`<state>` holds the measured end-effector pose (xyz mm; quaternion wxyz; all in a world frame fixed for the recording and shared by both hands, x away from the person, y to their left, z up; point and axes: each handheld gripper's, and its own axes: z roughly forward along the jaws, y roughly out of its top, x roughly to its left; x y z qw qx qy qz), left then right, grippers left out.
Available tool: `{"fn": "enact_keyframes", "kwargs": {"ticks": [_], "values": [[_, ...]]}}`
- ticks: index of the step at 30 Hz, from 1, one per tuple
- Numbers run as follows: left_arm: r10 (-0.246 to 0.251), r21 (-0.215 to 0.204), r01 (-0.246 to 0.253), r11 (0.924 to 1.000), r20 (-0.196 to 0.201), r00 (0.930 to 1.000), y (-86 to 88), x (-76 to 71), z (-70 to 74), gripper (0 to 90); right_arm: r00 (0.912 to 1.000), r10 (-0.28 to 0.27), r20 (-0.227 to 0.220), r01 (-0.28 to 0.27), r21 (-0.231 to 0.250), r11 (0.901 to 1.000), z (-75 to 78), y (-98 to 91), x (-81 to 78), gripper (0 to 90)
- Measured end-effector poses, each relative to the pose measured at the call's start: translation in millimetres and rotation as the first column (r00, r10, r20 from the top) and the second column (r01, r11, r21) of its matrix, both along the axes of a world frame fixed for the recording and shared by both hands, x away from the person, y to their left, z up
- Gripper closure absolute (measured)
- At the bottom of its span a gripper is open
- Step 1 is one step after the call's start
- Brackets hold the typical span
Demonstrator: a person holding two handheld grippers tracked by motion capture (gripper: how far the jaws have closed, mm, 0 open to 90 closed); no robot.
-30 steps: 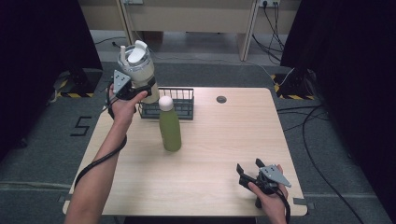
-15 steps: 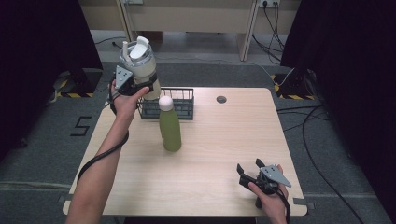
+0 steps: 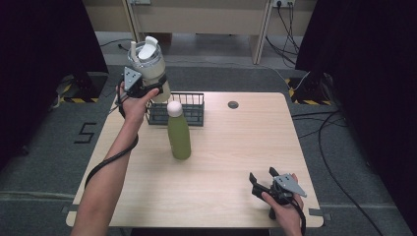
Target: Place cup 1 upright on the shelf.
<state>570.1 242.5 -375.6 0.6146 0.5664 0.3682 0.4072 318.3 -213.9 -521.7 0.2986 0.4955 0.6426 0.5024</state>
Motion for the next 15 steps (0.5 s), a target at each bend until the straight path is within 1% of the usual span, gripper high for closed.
{"fn": "enact_keyframes", "kwargs": {"ticks": [2, 3, 5, 8, 9, 10, 15], "values": [[0.005, 0.009, -0.005, 0.9999, -0.002, 1.0, -1.0, 1.8, -1.2, 9.2, 1.0, 0.0, 0.001, 0.0, 0.001, 1.0, 0.1, -0.2, 0.1, 18.6], [0.004, 0.012, -0.004, 0.9999, 0.005, 1.0, -1.6, 3.0, -1.5, 9.2, 1.0, 0.001, 0.003, -0.001, 0.001, 1.0, 0.1, -0.6, 0.3, 18.6], [0.006, 0.009, -0.006, 0.9999, 0.002, 1.0, -2.0, 4.3, -2.3, 9.1, 1.0, 0.0, 0.002, 0.0, -0.001, 1.0, 0.0, -0.7, 0.4, 18.6], [0.01, 0.017, -0.01, 0.9998, 0.003, 0.9999, -2.5, 6.7, -2.9, 9.2, 1.0, 0.0, 0.002, 0.0, 0.0, 1.0, 0.0, -0.8, 0.4, 18.6], [0.017, 0.016, -0.017, 0.9997, -0.002, 0.9998, -2.7, 7.2, -3.1, 9.2, 1.0, 0.001, 0.002, -0.001, 0.0, 1.0, 0.0, -0.8, 0.5, 18.6], [0.013, 0.017, -0.013, 0.9998, 0.004, 0.9999, -2.9, 8.5, -3.1, 9.2, 1.0, 0.001, 0.002, -0.001, 0.0, 1.0, 0.0, -0.8, 0.5, 18.6], [0.024, 0.008, -0.024, 0.9997, -0.005, 0.9997, -3.6, 11.3, -4.8, 9.2, 1.0, 0.002, 0.002, -0.002, 0.0, 1.0, -0.2, -0.9, 0.6, 18.6]]}}
